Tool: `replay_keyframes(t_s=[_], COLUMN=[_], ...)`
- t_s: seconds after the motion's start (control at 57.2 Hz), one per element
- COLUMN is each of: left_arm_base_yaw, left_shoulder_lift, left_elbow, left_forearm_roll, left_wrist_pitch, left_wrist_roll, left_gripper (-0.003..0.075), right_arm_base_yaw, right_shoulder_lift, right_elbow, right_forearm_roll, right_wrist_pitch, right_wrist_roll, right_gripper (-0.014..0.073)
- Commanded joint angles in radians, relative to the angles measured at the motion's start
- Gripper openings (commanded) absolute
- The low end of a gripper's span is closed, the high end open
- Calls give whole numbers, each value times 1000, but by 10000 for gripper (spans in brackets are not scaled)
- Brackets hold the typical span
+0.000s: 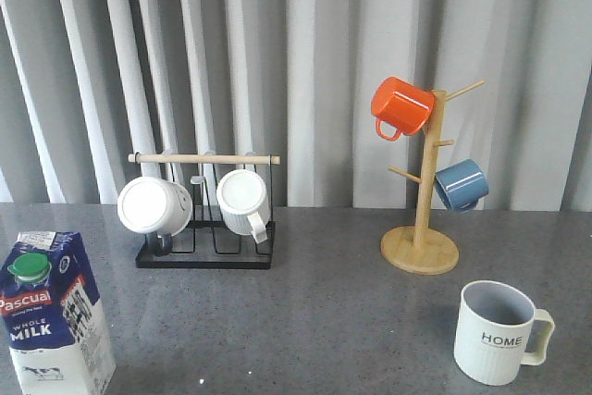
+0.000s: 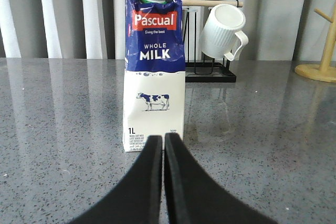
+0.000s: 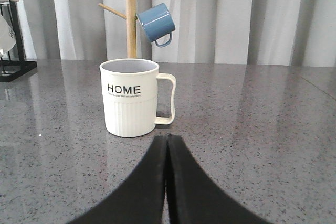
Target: Place milk next to cup
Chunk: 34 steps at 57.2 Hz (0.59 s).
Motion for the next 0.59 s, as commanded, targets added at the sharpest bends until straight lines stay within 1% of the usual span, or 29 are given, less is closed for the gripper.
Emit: replay_keyframes(t_s=[0.0,0.507,0.577], left_arm_base_yaw=[3,3,3], left_shoulder_lift=[-11,-11,-11], left_elbow=[-22,-22,-22], left_forearm_roll=[-6,-6,-6], left_wrist_pitch=[-67,-67,-67], left_wrist_roll=[-7,-7,-7], left_gripper=[-8,-8,-8], right_arm_base_yaw=[-4,-4,-4], right_shoulder_lift=[-12,-12,-12], right_elbow=[10,10,9], right_forearm_roll=[-3,-6,-63], right_wrist_pitch=[-73,-73,-79], right_wrist_roll=[0,0,-65], right_gripper=[-9,-9,-9])
